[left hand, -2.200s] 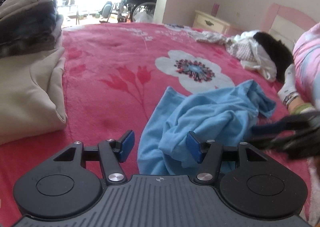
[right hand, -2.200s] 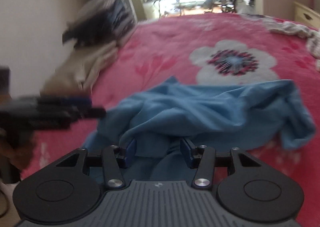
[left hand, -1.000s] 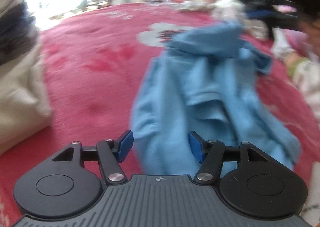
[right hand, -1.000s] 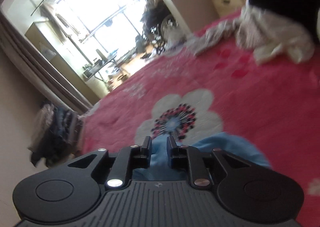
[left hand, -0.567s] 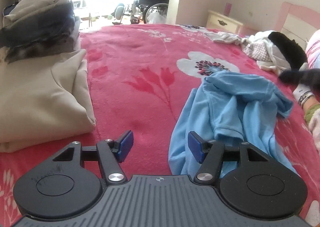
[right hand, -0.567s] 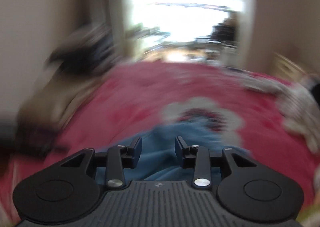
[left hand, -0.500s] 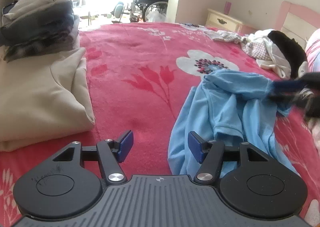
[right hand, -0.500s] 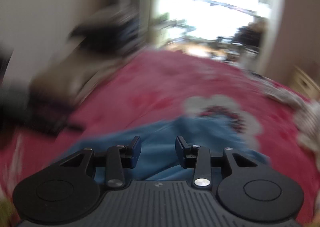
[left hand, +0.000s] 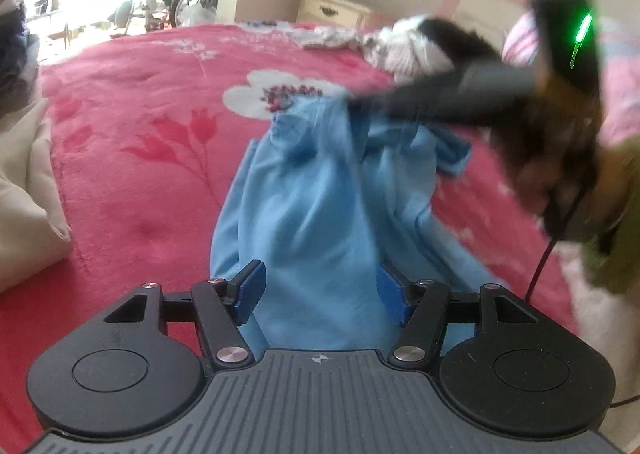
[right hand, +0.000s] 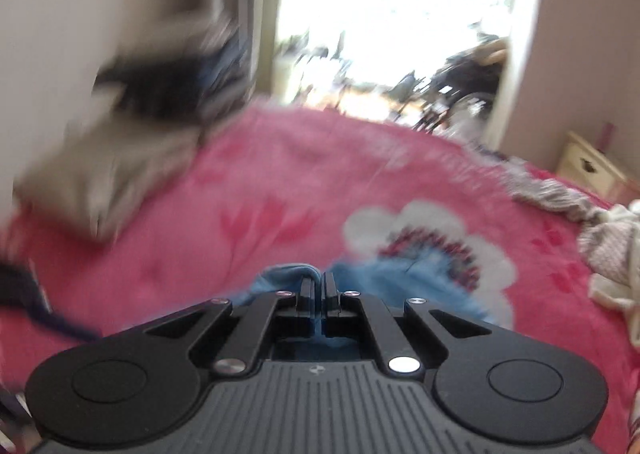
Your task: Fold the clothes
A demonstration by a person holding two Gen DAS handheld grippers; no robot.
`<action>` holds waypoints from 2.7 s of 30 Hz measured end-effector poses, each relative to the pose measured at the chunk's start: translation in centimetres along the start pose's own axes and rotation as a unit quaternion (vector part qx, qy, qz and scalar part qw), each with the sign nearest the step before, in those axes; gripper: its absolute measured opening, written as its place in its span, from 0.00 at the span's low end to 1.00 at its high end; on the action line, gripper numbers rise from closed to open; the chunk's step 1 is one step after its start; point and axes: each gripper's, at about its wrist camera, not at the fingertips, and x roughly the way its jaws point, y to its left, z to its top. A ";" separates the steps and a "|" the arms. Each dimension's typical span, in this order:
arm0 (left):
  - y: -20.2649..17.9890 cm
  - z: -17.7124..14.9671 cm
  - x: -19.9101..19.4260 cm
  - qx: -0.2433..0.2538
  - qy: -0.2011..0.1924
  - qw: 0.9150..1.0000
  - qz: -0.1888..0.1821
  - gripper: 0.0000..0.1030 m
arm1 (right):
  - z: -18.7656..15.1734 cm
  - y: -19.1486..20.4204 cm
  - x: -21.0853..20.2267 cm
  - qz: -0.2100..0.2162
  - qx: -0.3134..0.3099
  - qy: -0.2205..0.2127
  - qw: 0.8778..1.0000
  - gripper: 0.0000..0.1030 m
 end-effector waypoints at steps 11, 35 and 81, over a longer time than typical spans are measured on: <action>-2.7 -1.0 -1.1 0.054 -0.015 0.998 -0.003 0.60 | 4.7 -4.9 -7.8 -0.038 0.114 -0.119 0.986 0.02; -4.0 1.1 -2.7 -0.003 -0.084 0.983 0.166 0.02 | -0.6 -7.9 -16.3 -0.064 0.200 -0.164 0.964 0.02; -13.0 14.1 -27.3 0.030 -0.482 0.849 0.214 0.02 | 12.5 -8.2 -36.0 -0.051 0.140 -0.446 0.883 0.02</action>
